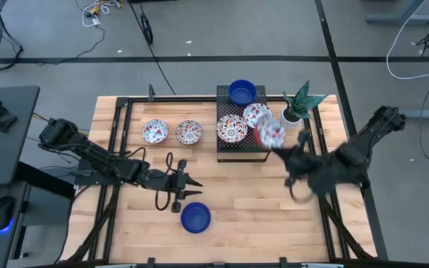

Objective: Pick & Place Mini bowls
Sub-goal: Stack the bottom red and white bowl on top of the red and white bowl on the shelf

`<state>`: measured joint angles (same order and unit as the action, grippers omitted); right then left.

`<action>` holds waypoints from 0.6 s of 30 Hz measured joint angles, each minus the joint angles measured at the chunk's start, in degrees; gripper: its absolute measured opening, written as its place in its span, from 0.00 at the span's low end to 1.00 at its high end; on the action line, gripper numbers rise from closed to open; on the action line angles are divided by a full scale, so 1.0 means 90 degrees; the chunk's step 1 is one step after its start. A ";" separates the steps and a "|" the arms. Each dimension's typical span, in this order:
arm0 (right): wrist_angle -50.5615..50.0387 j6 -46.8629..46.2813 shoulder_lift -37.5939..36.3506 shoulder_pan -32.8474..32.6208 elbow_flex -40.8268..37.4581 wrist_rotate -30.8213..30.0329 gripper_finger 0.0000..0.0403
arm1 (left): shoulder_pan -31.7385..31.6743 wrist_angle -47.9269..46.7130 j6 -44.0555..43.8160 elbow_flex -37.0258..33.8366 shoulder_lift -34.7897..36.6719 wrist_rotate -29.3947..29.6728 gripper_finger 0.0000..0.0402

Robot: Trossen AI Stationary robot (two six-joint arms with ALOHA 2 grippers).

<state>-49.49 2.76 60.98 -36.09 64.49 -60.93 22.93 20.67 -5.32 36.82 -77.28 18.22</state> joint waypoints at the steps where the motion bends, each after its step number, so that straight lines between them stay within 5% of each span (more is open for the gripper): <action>1: 0.0126 0.0288 -0.0092 0.0316 0.0002 0.0206 0.00 | -0.0012 0.0000 0.0000 0.0000 0.0000 0.0000 0.27; 9: 0.0392 0.1608 -0.0056 0.2782 0.0002 0.2525 0.00 | -0.0072 0.0000 0.0000 0.0000 -0.0002 -0.0001 0.27; 18: 0.0502 0.2085 0.0491 0.4000 0.0002 0.3483 0.00 | -0.0070 -0.0002 -0.0002 -0.0001 -0.0002 -0.0002 0.27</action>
<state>-44.97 21.52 65.40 -0.09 64.51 -29.58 22.31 20.64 -5.34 36.81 -77.30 18.20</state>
